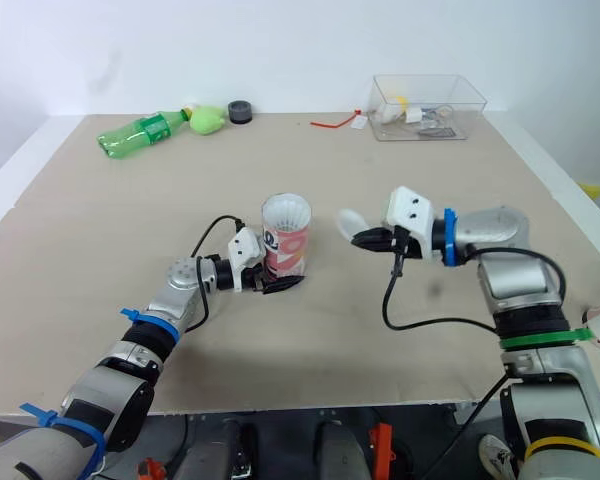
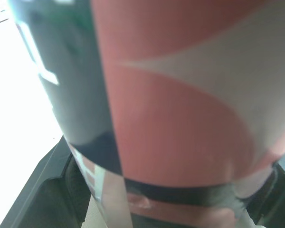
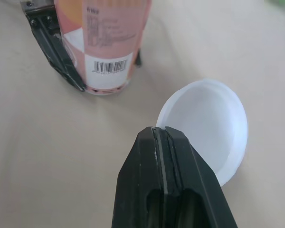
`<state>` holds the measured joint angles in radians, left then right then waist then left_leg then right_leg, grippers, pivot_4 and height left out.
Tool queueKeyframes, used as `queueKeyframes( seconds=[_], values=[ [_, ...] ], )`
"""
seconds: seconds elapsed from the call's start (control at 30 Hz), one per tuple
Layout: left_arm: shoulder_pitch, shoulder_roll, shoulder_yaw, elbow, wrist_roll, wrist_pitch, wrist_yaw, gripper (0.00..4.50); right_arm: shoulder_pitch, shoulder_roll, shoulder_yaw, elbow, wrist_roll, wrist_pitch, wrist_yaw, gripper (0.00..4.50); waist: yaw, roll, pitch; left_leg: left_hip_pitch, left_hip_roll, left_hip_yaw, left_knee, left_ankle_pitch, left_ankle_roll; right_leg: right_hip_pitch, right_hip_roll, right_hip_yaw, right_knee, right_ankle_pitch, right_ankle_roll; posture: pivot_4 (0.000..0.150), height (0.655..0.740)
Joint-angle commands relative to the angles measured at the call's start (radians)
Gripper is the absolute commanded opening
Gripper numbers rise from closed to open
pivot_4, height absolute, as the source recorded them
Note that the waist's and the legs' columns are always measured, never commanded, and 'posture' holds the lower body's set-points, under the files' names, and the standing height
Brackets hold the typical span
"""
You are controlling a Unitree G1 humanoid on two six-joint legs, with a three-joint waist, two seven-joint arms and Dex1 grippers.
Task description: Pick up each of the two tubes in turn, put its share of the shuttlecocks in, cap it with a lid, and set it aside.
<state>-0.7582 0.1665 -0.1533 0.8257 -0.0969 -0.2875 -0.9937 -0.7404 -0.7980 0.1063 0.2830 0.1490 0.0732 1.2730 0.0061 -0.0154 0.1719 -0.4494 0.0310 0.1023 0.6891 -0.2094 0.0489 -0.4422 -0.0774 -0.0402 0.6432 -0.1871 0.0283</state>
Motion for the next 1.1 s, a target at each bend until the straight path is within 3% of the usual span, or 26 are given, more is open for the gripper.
queueKeyframes(
  seconds=[0.03,0.2,0.43,0.73,1.1],
  values=[
    [-0.009,-0.001,0.02,0.032,-0.012,0.0,-0.018,3.65,-0.086,-0.05,-0.019,-0.034,-0.005,-0.093,0.059,0.05,0.0,0.0,0.0,0.0,0.0,0.0,0.0,0.0,0.0,0.0,0.0,0.0,0.0,0.0,0.0,0.15,0.74],
    [-0.022,-0.021,0.008,0.043,-0.02,0.031,-0.068,3.65,-0.207,-0.084,0.028,-0.036,-0.022,-0.196,0.18,0.05,0.0,0.0,0.0,0.001,0.0,0.0,0.0,0.0,0.0,0.0,0.0,0.0,0.0,-0.003,0.005,0.15,0.74],
    [-0.03,-0.048,-0.006,0.03,-0.017,0.089,-0.134,3.65,-0.379,-0.033,0.119,-0.004,-0.002,-0.242,0.336,0.05,0.002,0.001,0.0,0.0,0.0,0.0,0.0,0.0,0.0,0.0,0.0,0.0,0.0,-0.003,0.003,0.15,0.74],
    [-0.044,-0.055,-0.009,0.042,-0.004,0.086,-0.136,3.65,-0.556,-0.036,0.337,0.136,0.079,-0.353,0.341,0.05,0.002,0.001,0.0,0.0,-0.002,0.001,-0.001,-0.001,0.0,0.0,-0.004,-0.001,0.0,-0.001,0.0,0.15,0.74],
    [-0.034,-0.055,-0.008,0.036,0.0,0.085,-0.125,3.65,-0.591,-0.082,0.499,0.158,0.194,-0.416,0.341,0.05,0.002,0.001,0.0,0.0,-0.002,0.0,-0.001,-0.001,0.0,0.0,-0.007,-0.005,0.0,-0.001,-0.001,0.15,0.74]
  ],
)
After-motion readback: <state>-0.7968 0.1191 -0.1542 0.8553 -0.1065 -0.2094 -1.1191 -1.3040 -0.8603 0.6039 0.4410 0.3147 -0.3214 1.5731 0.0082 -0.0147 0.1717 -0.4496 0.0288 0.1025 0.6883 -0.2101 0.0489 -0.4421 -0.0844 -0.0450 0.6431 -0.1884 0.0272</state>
